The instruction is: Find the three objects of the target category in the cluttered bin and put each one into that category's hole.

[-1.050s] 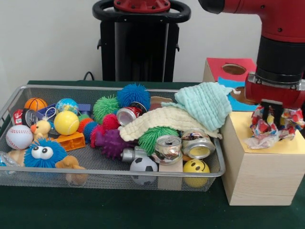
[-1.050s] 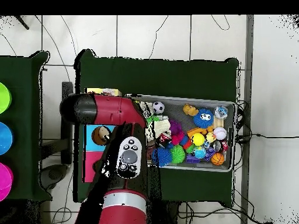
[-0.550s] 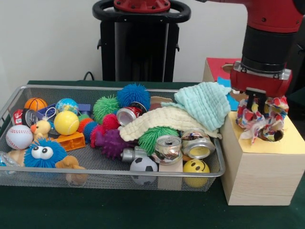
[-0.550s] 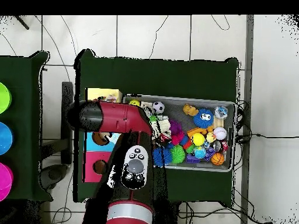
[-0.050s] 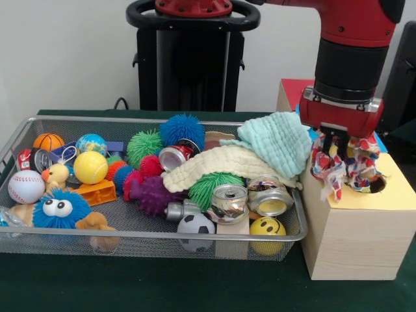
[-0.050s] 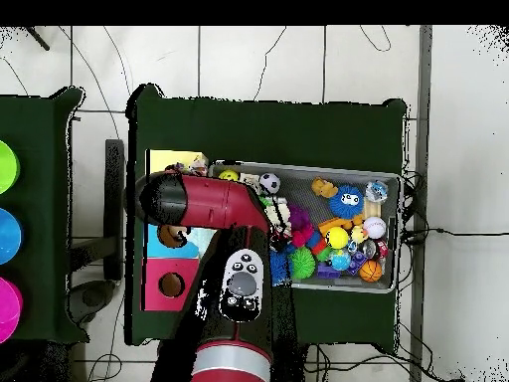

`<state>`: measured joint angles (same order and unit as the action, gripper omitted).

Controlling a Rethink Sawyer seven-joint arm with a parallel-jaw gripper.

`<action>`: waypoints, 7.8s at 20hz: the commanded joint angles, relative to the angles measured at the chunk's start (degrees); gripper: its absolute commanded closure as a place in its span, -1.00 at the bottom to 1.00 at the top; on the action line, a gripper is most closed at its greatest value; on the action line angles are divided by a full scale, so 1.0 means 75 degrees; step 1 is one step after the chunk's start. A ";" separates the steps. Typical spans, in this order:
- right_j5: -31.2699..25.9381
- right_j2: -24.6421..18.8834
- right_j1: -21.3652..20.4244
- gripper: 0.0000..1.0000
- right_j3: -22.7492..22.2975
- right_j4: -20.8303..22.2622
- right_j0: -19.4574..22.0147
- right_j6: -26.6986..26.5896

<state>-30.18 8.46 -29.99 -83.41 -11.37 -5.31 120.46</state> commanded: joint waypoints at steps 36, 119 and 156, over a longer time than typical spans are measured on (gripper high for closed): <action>0.0858 -0.0326 0.1076 1.00 -0.0933 -0.0312 -0.0251 0.1089; 0.1999 0.0012 0.1532 -1.00 -0.0598 0.0297 -0.0162 0.0413; -0.0260 0.0393 0.0184 -1.00 -0.0497 0.0632 -0.0043 0.0055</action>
<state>-24.33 10.51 -27.72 -81.95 -11.44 -10.12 120.48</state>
